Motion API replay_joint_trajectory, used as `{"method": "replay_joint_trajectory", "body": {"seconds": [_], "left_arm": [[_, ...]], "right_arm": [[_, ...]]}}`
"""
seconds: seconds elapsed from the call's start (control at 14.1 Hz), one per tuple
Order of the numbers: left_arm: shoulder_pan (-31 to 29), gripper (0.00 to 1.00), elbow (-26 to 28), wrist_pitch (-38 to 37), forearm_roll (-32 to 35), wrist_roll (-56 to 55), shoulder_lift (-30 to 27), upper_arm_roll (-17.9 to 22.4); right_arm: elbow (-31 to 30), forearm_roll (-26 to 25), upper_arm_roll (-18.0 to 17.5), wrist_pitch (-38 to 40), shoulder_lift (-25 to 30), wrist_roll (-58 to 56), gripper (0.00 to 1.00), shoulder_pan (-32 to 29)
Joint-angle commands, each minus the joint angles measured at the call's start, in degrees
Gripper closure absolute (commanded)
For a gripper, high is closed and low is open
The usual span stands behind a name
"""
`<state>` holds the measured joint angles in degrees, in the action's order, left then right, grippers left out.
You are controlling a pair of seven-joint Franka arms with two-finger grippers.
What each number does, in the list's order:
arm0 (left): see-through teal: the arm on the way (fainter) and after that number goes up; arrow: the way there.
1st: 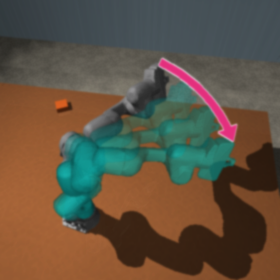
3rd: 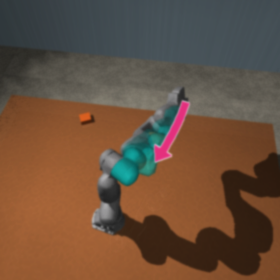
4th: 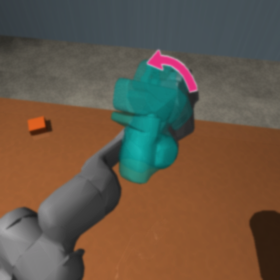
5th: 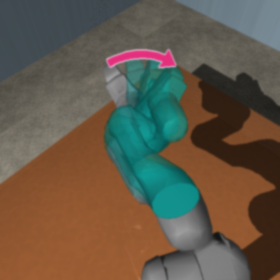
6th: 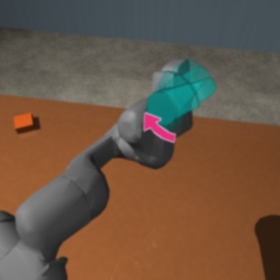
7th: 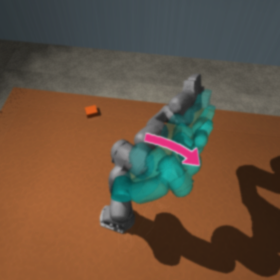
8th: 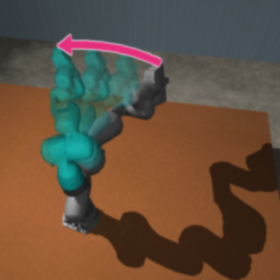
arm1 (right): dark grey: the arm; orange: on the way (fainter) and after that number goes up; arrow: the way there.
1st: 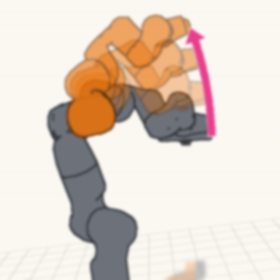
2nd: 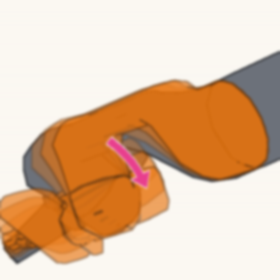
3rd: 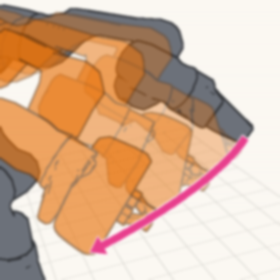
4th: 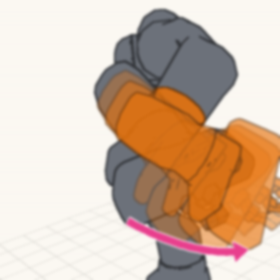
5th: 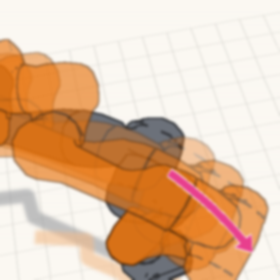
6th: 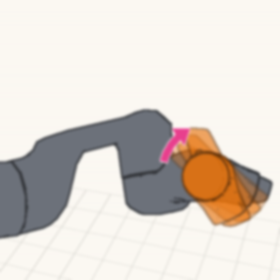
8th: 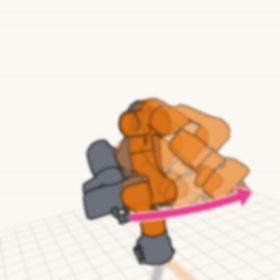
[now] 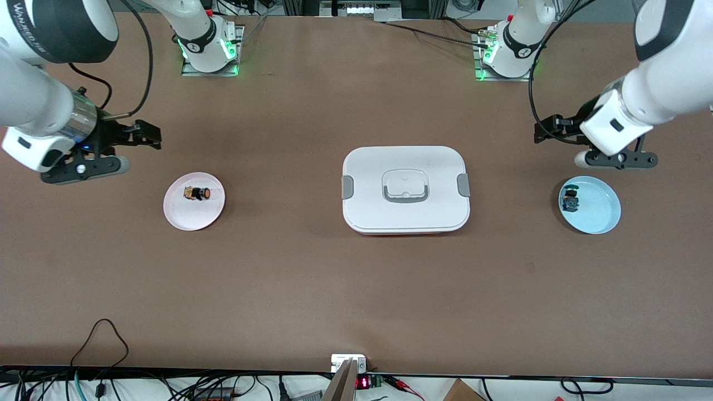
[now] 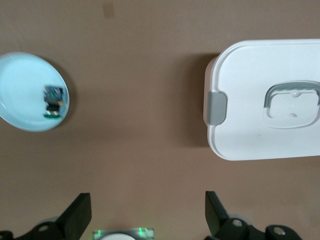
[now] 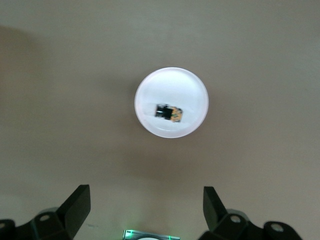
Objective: Transfer orange switch to right arm and place
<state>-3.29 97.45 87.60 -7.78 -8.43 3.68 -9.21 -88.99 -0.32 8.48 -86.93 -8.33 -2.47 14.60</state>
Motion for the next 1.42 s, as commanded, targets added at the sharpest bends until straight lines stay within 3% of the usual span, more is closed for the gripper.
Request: {"method": "replay_joint_trajectory", "body": {"seconds": [0.0, 0.14, 0.28, 0.57, 0.85, 1.35], "left_arm": [[-3.3, 0.00, -0.9, -3.8, -1.1, 1.3, -1.5, -0.8], [-3.6, 0.00, -1.2, -4.7, 1.1, 0.9, -4.4, -0.8], [-2.8, 0.00, -1.6, -2.7, 9.9, 1.2, -4.1, -2.3], [-3.7, 0.00, -2.5, -0.6, 8.1, 1.2, -6.3, -4.1], [-5.5, 0.00, -5.6, -0.1, 6.4, 1.3, -6.3, -4.4], [-5.6, 0.00, -5.5, -2.3, 6.5, 1.3, -6.3, -4.4]], "right_arm": [[0.9, 0.3, 1.5, -0.7, -0.1, 1.3, 0.00, -4.1], [0.9, 5.0, 1.5, -4.2, -0.2, 0.9, 0.00, -8.0], [0.1, 4.5, 2.2, -3.3, 0.9, 0.4, 0.00, -8.5], [-12.9, 1.2, 2.0, -14.6, 7.9, 0.5, 0.00, -7.8], [-9.1, 1.3, 1.7, -10.7, 7.8, 1.1, 0.00, -7.6], [-5.8, 1.1, 1.7, -7.6, 7.0, 0.4, 0.00, -5.0]]}}
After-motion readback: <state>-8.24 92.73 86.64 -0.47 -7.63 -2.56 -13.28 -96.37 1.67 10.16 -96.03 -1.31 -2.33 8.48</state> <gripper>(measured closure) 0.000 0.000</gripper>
